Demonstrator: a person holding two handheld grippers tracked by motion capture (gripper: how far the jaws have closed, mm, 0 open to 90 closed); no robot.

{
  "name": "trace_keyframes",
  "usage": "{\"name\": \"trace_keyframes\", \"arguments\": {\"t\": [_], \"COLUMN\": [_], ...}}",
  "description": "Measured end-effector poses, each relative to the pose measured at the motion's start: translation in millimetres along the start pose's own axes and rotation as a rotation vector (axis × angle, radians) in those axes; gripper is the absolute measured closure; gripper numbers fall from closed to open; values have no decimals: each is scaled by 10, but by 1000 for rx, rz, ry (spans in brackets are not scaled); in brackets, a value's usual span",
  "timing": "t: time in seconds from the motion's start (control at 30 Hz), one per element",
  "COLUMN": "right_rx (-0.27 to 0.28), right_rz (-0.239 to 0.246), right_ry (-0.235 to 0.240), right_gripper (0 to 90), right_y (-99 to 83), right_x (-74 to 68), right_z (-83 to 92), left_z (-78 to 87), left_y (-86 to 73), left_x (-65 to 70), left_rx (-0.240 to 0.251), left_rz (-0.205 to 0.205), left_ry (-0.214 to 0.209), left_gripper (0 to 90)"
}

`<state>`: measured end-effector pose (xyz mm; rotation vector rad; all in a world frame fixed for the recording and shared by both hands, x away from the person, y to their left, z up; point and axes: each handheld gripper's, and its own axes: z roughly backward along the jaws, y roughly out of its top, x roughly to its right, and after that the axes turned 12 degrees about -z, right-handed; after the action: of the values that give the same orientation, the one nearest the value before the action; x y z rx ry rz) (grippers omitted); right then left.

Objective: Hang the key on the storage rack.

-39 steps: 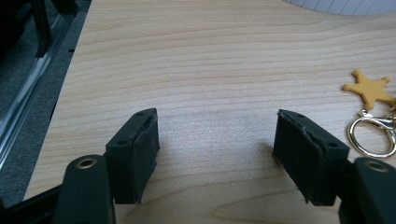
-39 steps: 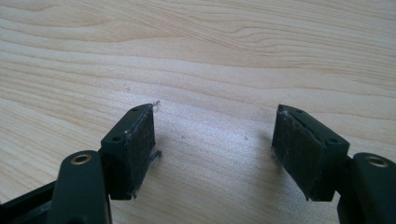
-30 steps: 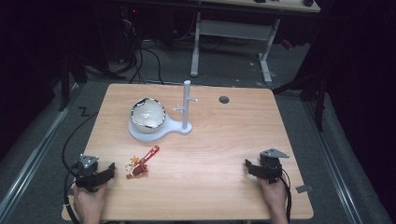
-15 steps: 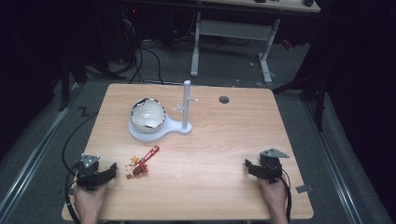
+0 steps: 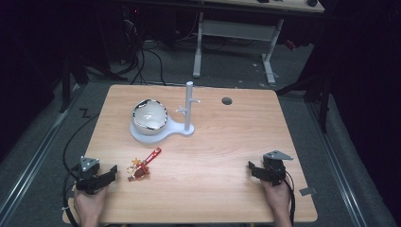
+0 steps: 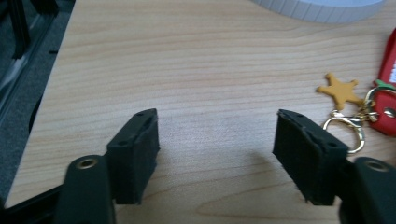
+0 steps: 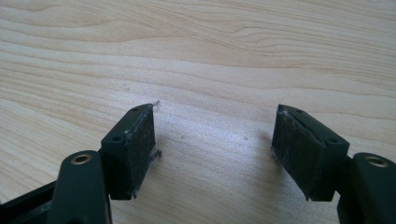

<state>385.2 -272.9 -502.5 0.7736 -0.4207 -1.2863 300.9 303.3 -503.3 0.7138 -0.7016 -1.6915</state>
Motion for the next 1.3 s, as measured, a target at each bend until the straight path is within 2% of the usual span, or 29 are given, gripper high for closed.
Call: {"name": "trace_keyframes", "arguments": {"t": [0.13,0.37,0.6,0.9,1.13,1.3], "right_rx": [0,0,0,0,0,0], "right_rz": [-1,0,0,-1,-1,-1], "right_ry": [-1,-1,-1,-2,-2,-2], "right_gripper": [305,304,304,304,304,304], "right_y": [0,0,0,0,0,0], "right_x": [0,-1,0,0,0,0], "right_z": [0,0,0,0,0,0], "left_z": [57,176,288,322,303,233], "left_y": [26,33,27,68,149,176], "left_x": [34,70,136,315,488,577], "left_rx": [17,69,106,135,144,116], "left_rz": [-24,-15,-37,-56,-116,-151], "left_ry": [-1,-17,-75,-162,-217,-243], "left_gripper": [336,345,372,377,384,412]}}
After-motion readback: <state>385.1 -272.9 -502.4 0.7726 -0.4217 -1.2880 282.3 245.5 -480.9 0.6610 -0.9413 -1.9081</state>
